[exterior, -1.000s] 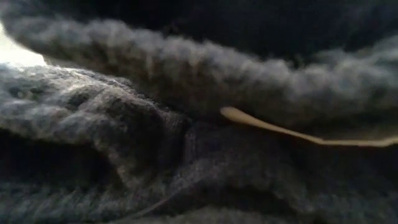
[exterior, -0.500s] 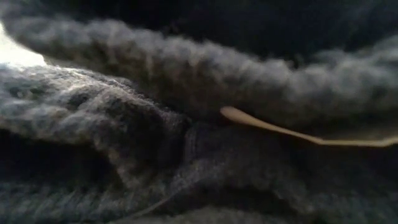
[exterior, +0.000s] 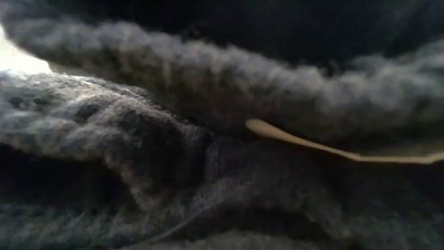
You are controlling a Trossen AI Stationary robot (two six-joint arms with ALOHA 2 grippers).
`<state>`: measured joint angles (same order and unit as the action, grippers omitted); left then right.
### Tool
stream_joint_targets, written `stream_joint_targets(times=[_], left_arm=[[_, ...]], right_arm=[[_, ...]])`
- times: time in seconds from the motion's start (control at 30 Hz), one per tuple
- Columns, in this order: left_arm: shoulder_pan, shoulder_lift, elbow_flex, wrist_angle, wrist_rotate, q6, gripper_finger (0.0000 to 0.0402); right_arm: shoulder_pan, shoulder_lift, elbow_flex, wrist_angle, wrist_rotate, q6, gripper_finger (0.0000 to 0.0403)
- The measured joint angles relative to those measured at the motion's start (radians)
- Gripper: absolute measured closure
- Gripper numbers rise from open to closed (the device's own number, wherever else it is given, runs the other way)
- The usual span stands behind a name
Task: Pick & Place Cloths
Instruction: Put the dark blue sock into the transparent bin
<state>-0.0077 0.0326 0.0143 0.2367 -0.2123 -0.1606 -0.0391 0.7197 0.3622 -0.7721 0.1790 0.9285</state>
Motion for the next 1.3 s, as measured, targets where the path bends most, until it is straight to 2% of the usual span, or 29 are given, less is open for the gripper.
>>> stream_joint_targets(times=[0.2, 0.27, 0.43, 0.67, 1.1, 1.3], left_arm=[[0.000, 0.000, 0.000, 0.000, 0.000, 0.000, 0.0321], [0.000, 0.000, 0.000, 0.000, 0.000, 0.000, 0.0321], [0.000, 0.000, 0.000, 0.000, 0.000, 0.000, 0.0321], [0.000, 0.000, 0.000, 0.001, 0.000, 0.000, 0.0321], [0.001, 0.000, 0.000, 0.142, 0.000, -0.008, 0.0321], [0.001, 0.000, 0.000, 0.224, 0.000, -0.033, 0.0321]], right_arm=[[0.000, -0.001, -0.013, 0.024, -0.020, 0.003, 0.0377], [0.000, -0.001, -0.013, 0.029, -0.021, 0.003, 0.0392], [0.000, -0.001, -0.014, 0.036, -0.027, 0.040, 0.0391], [0.001, -0.024, 0.019, 0.028, -0.090, 0.058, 0.0398], [0.002, -0.029, 0.294, -0.232, -0.082, 0.022, 0.0402], [0.002, -0.029, 0.422, -0.349, -0.202, 0.020, 0.0402]])
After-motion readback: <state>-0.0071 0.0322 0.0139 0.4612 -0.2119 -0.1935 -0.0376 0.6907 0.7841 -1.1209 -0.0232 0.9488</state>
